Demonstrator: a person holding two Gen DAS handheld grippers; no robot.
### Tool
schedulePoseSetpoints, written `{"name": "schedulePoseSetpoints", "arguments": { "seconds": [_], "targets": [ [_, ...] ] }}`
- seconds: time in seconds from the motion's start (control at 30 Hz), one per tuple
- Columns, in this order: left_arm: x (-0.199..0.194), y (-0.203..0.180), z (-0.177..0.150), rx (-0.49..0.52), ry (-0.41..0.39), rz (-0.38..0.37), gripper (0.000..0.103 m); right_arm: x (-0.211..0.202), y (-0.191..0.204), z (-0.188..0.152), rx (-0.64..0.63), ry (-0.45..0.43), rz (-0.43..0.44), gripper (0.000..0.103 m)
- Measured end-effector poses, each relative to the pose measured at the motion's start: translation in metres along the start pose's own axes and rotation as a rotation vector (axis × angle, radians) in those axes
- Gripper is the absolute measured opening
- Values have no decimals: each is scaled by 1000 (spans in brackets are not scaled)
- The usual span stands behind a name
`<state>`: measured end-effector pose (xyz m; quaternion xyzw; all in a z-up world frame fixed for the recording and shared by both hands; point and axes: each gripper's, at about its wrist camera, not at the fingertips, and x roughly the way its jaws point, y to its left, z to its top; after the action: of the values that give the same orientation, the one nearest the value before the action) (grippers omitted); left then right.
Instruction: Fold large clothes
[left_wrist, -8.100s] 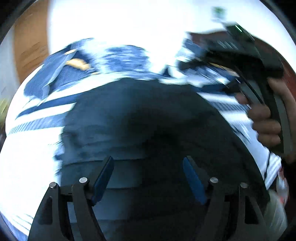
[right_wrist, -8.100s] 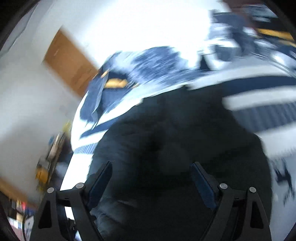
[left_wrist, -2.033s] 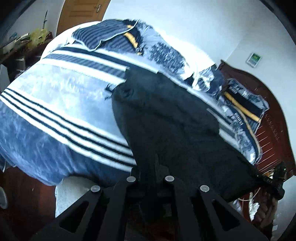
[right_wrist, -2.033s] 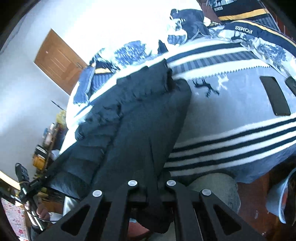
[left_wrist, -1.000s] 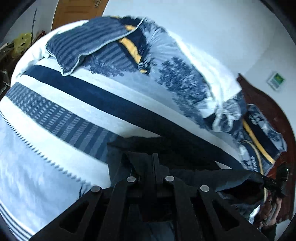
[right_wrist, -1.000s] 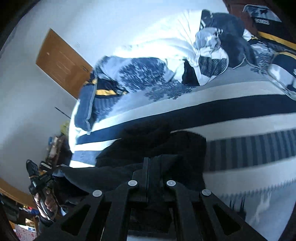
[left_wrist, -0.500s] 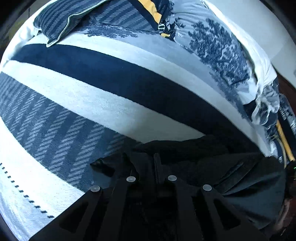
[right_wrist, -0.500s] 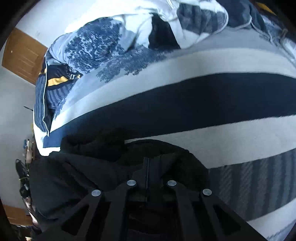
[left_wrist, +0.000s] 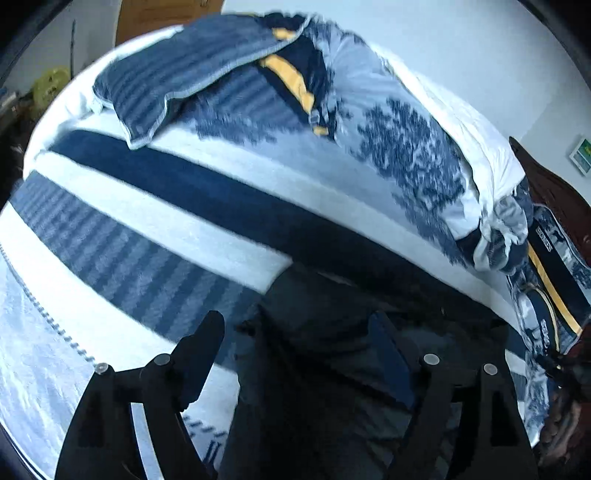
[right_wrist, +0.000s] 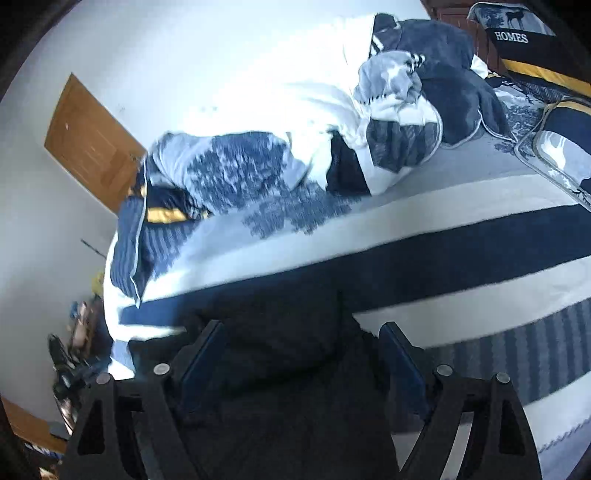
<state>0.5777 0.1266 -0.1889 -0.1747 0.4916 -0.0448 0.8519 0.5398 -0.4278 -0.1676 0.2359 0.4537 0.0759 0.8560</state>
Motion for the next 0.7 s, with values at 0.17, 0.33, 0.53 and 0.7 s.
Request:
{"name": "schedulePoseSetpoints", "arguments": {
  "seconds": [0.17,0.33,0.53,0.7],
  "targets": [
    [41,-4,-18,51,108,69,80,40,-1,-19,-73,112,-144,87],
    [79,-1,-28,54,168,82,14,93,-22,-42,-53,252,-180,35],
    [43,-25,-15,146,-7,88,3,52,-18,-45,-111,102,-225,2],
    [80,-39,-12,197,21,215,3,36,-30,-52,-69,52,-274,2]
  ]
}}
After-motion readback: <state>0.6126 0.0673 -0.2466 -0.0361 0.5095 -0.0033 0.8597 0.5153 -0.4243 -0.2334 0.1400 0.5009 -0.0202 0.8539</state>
